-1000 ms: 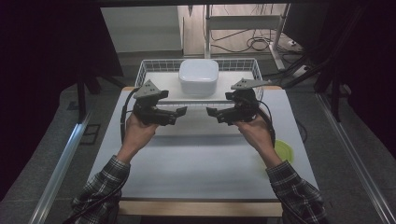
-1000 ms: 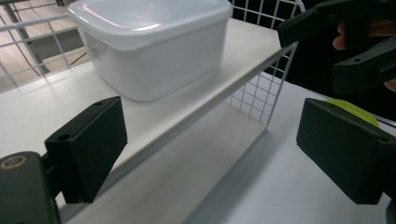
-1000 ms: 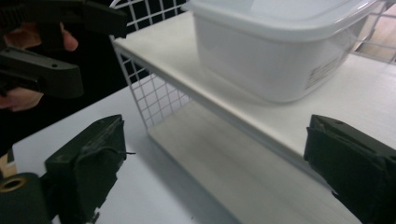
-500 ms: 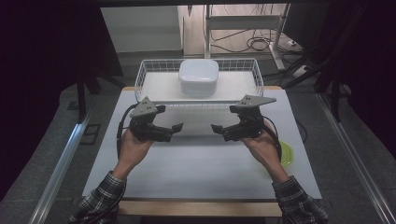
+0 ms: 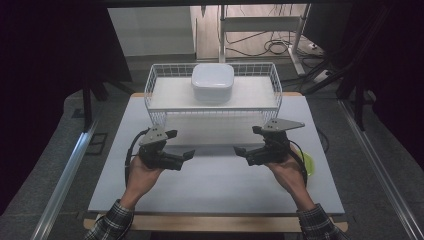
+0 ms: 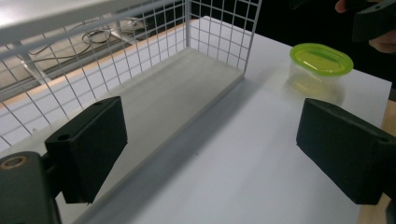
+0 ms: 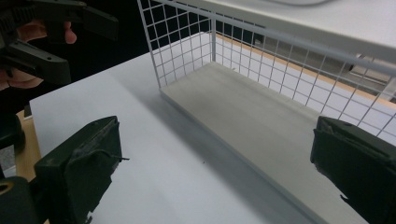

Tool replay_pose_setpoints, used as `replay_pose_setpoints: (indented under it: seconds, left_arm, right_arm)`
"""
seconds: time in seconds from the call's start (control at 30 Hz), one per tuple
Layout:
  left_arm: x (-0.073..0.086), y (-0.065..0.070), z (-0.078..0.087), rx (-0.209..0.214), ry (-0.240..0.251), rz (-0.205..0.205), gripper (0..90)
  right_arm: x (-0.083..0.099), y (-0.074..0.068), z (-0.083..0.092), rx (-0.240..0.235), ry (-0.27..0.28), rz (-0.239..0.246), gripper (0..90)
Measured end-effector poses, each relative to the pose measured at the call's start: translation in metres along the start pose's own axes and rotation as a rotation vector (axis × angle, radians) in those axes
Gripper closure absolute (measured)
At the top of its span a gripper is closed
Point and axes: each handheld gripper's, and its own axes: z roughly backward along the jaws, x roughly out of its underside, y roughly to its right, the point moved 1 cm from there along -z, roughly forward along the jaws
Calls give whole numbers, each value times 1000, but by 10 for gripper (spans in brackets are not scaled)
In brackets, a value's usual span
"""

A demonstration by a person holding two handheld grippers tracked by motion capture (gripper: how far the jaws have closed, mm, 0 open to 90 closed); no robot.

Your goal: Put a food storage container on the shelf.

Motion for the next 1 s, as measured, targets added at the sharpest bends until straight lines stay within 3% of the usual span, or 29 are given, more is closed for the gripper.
replay_pose_setpoints:
  seconds: [0.2,0.47,0.73,1.0]
  left_arm:
    - [16,4,-2,-8,-29,-2,86]
    - [36,8,-3,-1,-25,32,86]
    - [62,15,-8,-22,-47,15,80]
    - [80,21,-8,-30,-73,13,72]
  right_arm:
    - [14,-2,3,8,-23,-19,25]
    - [32,-5,7,27,-38,-33,28]
    - [56,-10,9,44,-61,-55,30]
    - [77,-18,6,58,-107,-32,40]
